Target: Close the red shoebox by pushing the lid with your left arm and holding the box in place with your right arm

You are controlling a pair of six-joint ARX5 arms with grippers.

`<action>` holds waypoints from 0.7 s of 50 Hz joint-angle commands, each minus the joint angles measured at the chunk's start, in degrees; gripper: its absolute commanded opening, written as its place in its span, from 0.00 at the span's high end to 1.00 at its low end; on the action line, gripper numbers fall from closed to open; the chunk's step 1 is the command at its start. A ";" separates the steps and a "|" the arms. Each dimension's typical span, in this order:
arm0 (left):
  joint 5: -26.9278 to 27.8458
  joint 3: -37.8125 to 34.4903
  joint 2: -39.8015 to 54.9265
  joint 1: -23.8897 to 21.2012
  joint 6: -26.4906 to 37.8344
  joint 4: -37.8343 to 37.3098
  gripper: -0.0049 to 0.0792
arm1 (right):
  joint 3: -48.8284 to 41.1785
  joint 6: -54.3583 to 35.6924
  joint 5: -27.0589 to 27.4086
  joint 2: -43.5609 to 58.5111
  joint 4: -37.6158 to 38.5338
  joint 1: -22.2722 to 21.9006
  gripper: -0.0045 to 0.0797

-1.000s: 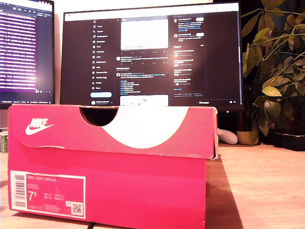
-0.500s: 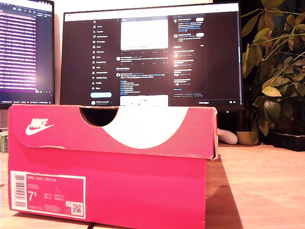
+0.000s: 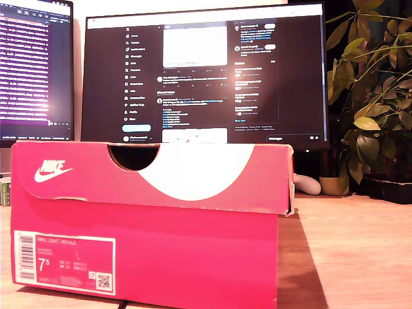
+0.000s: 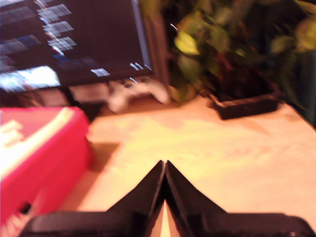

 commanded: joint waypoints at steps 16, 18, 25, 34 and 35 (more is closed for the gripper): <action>-3.69 -6.27 -0.42 -0.17 1.99 0.46 0.96 | -5.01 -0.37 2.32 -0.37 0.31 0.26 0.96; -4.39 -6.27 -0.42 -0.17 2.84 0.42 0.96 | -5.07 -0.44 2.99 -0.37 0.15 0.26 0.96; -6.47 -7.41 -0.42 -0.17 3.76 0.04 0.96 | -5.11 -0.87 4.50 -0.37 -0.28 0.26 0.96; -6.67 -9.64 -0.42 -0.24 3.76 -0.07 0.96 | -5.44 -0.85 5.14 -0.37 -1.07 0.26 0.96; -6.67 -9.70 -0.37 -0.24 3.72 0.07 0.96 | -5.44 -0.85 5.18 -0.37 -1.09 0.26 0.96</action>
